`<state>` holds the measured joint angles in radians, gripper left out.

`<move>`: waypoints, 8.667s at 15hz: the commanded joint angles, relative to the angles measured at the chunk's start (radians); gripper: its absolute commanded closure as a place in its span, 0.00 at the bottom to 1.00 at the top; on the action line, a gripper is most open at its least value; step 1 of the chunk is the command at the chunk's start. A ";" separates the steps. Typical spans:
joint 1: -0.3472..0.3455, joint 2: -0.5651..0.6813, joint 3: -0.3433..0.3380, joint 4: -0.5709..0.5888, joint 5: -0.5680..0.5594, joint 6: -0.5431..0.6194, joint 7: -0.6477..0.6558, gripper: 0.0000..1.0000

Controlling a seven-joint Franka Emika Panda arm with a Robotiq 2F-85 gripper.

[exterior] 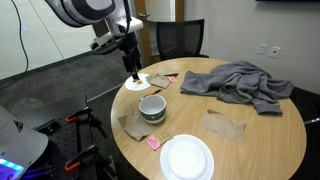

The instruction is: Move the pen to the left and the mug forward, then pick the pen and put it in the mug

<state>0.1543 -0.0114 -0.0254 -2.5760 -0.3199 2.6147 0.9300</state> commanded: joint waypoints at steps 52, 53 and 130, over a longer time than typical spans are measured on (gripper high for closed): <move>-0.106 0.460 -0.066 0.242 0.438 0.185 0.261 0.21; -0.105 0.467 -0.068 0.247 0.440 0.186 0.261 0.26; 0.034 0.244 0.039 0.033 0.022 0.228 -0.382 0.00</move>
<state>0.1575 0.1668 0.0380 -2.5757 -0.2620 2.7980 0.5676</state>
